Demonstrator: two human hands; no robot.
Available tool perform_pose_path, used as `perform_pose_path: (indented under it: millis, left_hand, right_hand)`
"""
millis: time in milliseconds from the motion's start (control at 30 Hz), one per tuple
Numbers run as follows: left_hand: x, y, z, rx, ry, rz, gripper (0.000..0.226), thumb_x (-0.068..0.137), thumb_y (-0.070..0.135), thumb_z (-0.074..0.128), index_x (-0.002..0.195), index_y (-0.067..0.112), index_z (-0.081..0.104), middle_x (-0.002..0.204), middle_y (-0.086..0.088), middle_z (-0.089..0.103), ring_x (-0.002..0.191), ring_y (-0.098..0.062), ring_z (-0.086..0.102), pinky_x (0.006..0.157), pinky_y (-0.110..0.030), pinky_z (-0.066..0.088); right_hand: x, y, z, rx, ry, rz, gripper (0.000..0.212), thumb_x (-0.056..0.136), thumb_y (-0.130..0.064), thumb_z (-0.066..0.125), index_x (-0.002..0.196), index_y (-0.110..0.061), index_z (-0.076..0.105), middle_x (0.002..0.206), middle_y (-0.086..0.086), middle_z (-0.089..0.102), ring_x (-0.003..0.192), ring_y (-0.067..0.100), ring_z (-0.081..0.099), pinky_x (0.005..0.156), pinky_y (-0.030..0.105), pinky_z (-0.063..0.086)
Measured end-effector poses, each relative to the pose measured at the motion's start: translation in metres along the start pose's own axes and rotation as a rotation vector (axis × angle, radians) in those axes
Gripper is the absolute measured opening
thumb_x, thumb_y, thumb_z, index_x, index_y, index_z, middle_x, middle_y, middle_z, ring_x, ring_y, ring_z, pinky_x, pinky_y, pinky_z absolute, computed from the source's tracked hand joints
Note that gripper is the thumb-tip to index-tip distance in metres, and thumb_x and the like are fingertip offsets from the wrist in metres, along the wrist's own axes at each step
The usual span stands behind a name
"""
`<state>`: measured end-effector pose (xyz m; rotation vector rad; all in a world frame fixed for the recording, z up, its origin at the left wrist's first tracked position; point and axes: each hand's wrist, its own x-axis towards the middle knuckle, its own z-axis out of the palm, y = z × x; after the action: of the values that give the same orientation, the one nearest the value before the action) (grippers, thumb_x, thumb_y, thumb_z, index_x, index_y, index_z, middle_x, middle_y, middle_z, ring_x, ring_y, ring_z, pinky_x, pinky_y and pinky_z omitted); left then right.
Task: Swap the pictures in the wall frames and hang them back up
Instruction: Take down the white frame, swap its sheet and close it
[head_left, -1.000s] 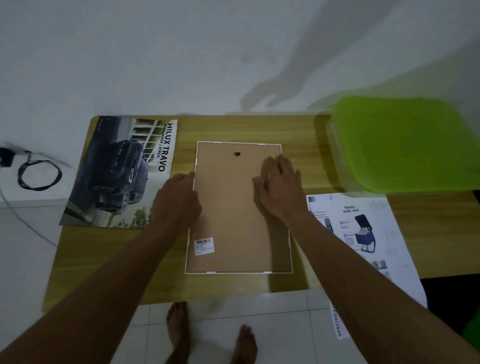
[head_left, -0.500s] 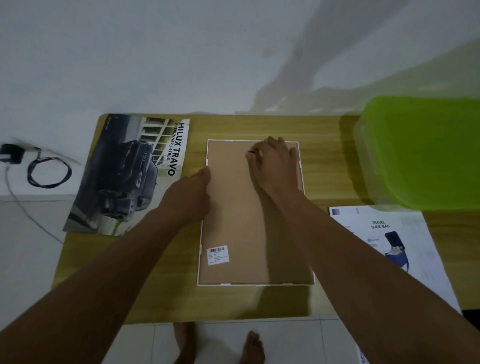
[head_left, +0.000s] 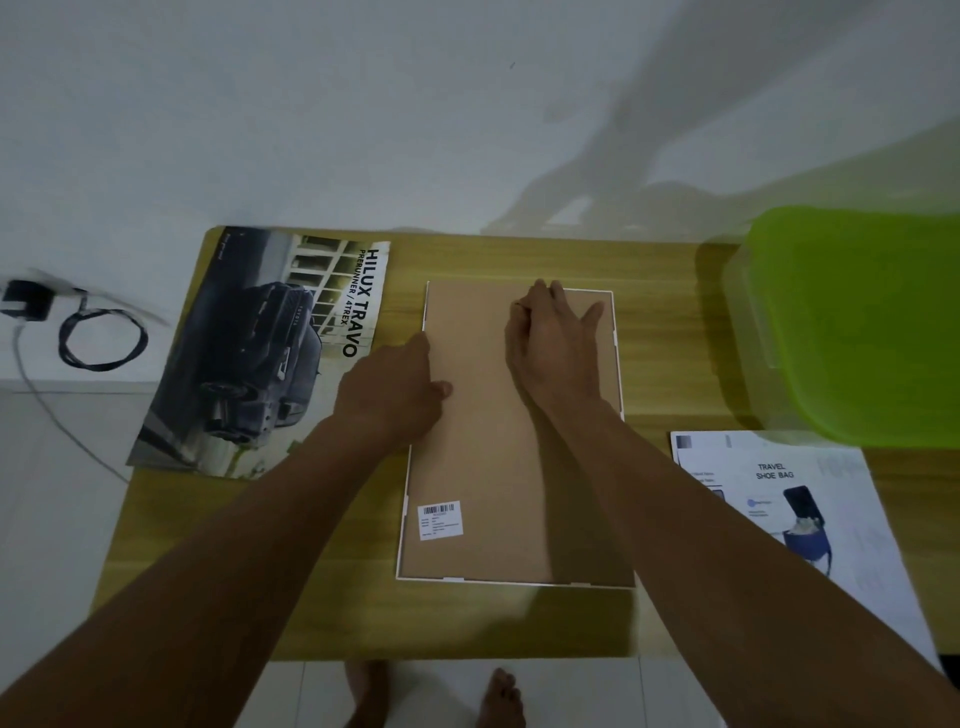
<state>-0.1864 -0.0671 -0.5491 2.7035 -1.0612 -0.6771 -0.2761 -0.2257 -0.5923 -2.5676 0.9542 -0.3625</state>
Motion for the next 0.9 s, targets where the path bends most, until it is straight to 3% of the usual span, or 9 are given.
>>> perform_pose_path:
  millis: [200, 333, 433, 533, 633, 767, 900]
  left_hand:
    - [0.001, 0.009, -0.003, -0.247, 0.162, -0.1, 0.066, 0.073, 0.035, 0.082, 0.127, 0.011, 0.054, 0.132, -0.011, 0.046, 0.124, -0.03, 0.043, 0.101, -0.04, 0.038]
    - [0.003, 0.004, 0.002, -0.474, 0.165, -0.172, 0.066, 0.063, 0.025, 0.088, 0.118, 0.016, 0.053, 0.118, -0.006, 0.054, 0.106, -0.023, 0.055, 0.089, -0.036, 0.047]
    - [0.002, 0.004, 0.003, -0.598, 0.158, -0.187, 0.057, 0.067, 0.016, 0.085, 0.112, 0.014, 0.05, 0.105, 0.001, 0.057, 0.095, -0.019, 0.058, 0.076, -0.028, 0.045]
    - [0.002, 0.005, 0.003, -0.644, 0.152, -0.187, 0.056, 0.07, 0.012, 0.082, 0.113, 0.013, 0.048, 0.103, 0.0, 0.059, 0.094, -0.019, 0.059, 0.078, -0.032, 0.047]
    - [0.004, 0.006, 0.004, -0.698, 0.132, -0.192, 0.055, 0.071, 0.009, 0.08, 0.114, 0.014, 0.046, 0.103, -0.001, 0.062, 0.094, -0.019, 0.061, 0.083, -0.036, 0.051]
    - [0.004, 0.003, 0.004, -0.799, 0.113, -0.163, 0.054, 0.074, 0.004, 0.077, 0.116, 0.015, 0.045, 0.103, -0.004, 0.063, 0.093, -0.02, 0.065, 0.08, -0.036, 0.054]
    - [0.002, 0.002, 0.006, -0.778, 0.118, -0.138, 0.054, 0.076, 0.007, 0.076, 0.12, 0.018, 0.046, 0.103, -0.003, 0.064, 0.092, -0.017, 0.065, 0.083, -0.039, 0.055]
  right_hand:
    - [0.001, 0.0, -0.002, 0.011, -0.03, 0.005, 0.028, 0.101, -0.018, 0.04, 0.116, -0.002, 0.057, 0.122, 0.016, 0.064, 0.133, 0.034, 0.046, 0.109, 0.069, 0.02]
    - [0.0, -0.002, -0.017, 0.084, -0.08, 0.019, 0.031, 0.099, -0.026, 0.044, 0.124, -0.01, 0.054, 0.146, 0.014, 0.049, 0.146, 0.033, 0.029, 0.116, 0.062, 0.014]
    - [-0.004, 0.006, -0.032, 0.112, -0.107, 0.059, 0.049, 0.097, -0.033, 0.048, 0.141, -0.011, 0.044, 0.157, 0.014, 0.033, 0.15, 0.03, 0.021, 0.12, 0.051, 0.017]
    - [-0.008, 0.023, -0.044, 0.175, -0.108, 0.174, 0.058, 0.097, -0.037, 0.051, 0.149, -0.016, 0.037, 0.162, 0.01, 0.022, 0.15, 0.025, 0.02, 0.119, 0.042, 0.026]
    - [-0.01, 0.037, -0.052, 0.204, -0.114, 0.277, 0.067, 0.094, -0.035, 0.059, 0.152, -0.014, 0.032, 0.158, 0.005, 0.029, 0.144, 0.022, 0.031, 0.113, 0.036, 0.033]
    - [-0.012, 0.043, -0.062, 0.38, -0.128, 0.435, 0.061, 0.081, -0.044, 0.07, 0.133, -0.015, 0.056, 0.129, 0.0, 0.06, 0.116, 0.02, 0.057, 0.1, 0.037, 0.05]
    - [-0.013, 0.045, -0.07, 0.454, -0.118, 0.483, 0.071, 0.07, -0.047, 0.077, 0.133, -0.022, 0.056, 0.121, 0.001, 0.063, 0.11, 0.021, 0.061, 0.094, 0.04, 0.053]
